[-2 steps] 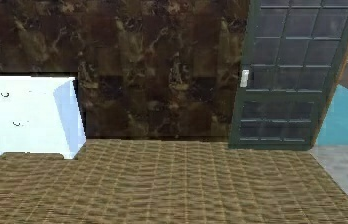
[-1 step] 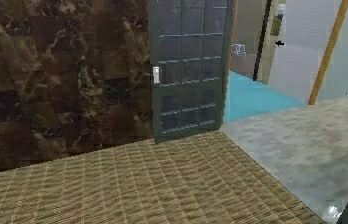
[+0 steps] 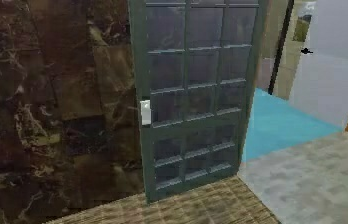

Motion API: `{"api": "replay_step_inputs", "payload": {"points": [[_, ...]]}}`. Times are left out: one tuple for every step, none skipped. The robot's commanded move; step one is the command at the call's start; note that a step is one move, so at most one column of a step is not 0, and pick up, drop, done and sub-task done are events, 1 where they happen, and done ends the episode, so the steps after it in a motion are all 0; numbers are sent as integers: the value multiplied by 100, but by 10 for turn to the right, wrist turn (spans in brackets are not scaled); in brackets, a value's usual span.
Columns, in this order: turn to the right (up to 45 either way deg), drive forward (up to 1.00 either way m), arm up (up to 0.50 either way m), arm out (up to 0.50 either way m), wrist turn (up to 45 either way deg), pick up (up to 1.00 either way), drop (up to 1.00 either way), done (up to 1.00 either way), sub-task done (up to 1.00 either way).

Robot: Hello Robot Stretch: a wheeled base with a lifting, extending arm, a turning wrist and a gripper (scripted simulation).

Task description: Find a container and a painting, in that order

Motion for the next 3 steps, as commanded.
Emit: {"api": "replay_step_inputs", "payload": {"points": [[390,0,0,0,0,0,0,0,0],[0,100,0,0,0,0,0,0,0],[0,100,0,0,0,0,0,0,0]]}}
